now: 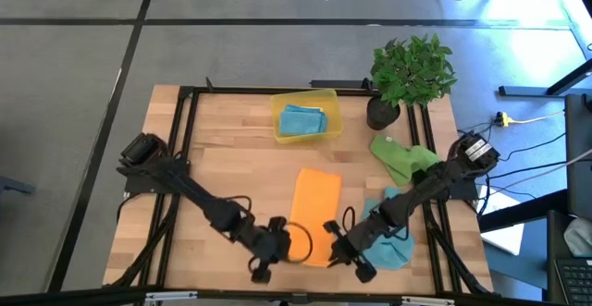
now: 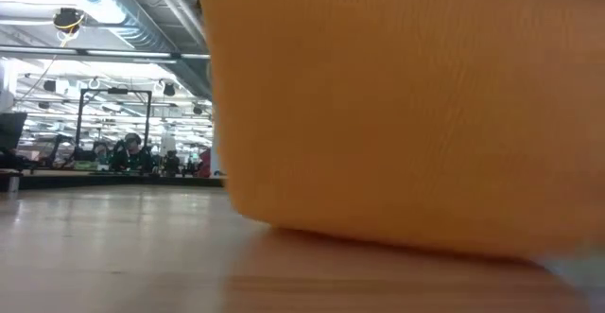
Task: Fold microfiber towels
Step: Fold the orange microfiber towel
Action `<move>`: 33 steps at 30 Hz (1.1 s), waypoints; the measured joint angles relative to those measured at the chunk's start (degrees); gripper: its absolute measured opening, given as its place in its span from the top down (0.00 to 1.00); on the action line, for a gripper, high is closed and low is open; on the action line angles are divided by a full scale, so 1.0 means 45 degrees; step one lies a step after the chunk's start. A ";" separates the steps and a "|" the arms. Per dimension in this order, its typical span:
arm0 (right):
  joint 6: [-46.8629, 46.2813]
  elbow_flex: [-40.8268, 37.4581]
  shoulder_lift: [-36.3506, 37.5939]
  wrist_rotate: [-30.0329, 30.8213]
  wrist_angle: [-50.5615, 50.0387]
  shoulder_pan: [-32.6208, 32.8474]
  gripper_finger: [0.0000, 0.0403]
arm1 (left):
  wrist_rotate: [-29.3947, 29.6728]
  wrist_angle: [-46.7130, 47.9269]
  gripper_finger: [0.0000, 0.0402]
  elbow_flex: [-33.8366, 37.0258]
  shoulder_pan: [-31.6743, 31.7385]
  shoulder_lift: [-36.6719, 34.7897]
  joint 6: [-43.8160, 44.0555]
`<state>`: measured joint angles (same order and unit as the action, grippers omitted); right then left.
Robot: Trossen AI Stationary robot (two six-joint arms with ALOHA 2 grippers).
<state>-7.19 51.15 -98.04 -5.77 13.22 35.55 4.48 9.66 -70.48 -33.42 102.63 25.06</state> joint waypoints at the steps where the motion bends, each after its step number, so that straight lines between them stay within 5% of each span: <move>1: 0.0232 0.0194 0.0000 0.0010 -0.0307 0.0062 0.98 | 0.0178 0.0248 1.00 -0.0350 -0.0164 0.0000 -0.0432; 9: 0.0224 0.0398 0.0010 0.2248 -0.2329 -0.0289 0.98 | 0.2750 0.3725 1.00 -0.1525 0.0102 0.0000 -0.1727; 20: -0.0454 -0.0580 0.0422 0.4627 -0.3461 -0.1499 0.99 | 0.2709 0.4406 1.00 -0.1399 0.2999 -0.0063 -0.5012; 28: -0.1881 -0.2780 0.2111 0.6684 -0.2323 -0.1569 0.99 | 0.2627 0.4071 1.00 -0.1085 0.4737 -0.0063 -0.5903; 33: -0.2625 -0.4280 0.2595 0.6813 -0.1074 -0.2133 0.99 | 0.1417 0.2785 1.00 -0.0252 0.5628 -0.0068 -0.6186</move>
<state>-19.00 31.89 -86.36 24.89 8.38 25.95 10.85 22.20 -71.61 -8.09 102.32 -2.78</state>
